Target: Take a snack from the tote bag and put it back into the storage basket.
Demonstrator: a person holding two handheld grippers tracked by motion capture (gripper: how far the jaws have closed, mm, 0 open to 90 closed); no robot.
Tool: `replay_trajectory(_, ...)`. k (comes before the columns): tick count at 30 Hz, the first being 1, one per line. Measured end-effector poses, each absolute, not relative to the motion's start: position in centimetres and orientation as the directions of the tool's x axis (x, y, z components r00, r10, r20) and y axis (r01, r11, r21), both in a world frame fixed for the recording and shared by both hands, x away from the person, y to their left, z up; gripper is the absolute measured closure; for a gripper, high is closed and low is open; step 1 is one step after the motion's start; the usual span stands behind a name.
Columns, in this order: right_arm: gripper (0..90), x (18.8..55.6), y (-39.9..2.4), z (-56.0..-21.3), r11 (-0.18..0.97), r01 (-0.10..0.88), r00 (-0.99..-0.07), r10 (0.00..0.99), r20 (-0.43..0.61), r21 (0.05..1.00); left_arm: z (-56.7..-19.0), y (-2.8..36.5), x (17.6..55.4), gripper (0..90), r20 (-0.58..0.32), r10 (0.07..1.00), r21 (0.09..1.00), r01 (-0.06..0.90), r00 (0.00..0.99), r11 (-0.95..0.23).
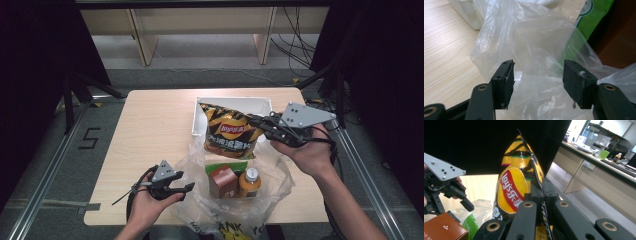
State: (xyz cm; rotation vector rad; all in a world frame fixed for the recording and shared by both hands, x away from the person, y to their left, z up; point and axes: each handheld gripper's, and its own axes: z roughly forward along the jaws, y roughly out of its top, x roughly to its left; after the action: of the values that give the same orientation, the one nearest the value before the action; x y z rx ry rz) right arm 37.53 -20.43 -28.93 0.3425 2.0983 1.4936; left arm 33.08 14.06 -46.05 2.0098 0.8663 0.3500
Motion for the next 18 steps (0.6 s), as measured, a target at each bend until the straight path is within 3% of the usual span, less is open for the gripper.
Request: replay_trajectory(18,90.0,37.9,-20.6,-27.3,0.332,-0.129,-0.799,0.523,-0.296,0.934,-46.0,13.9,33.0,42.2,-0.075,0.696,0.832,0.430,0.714,-0.351)
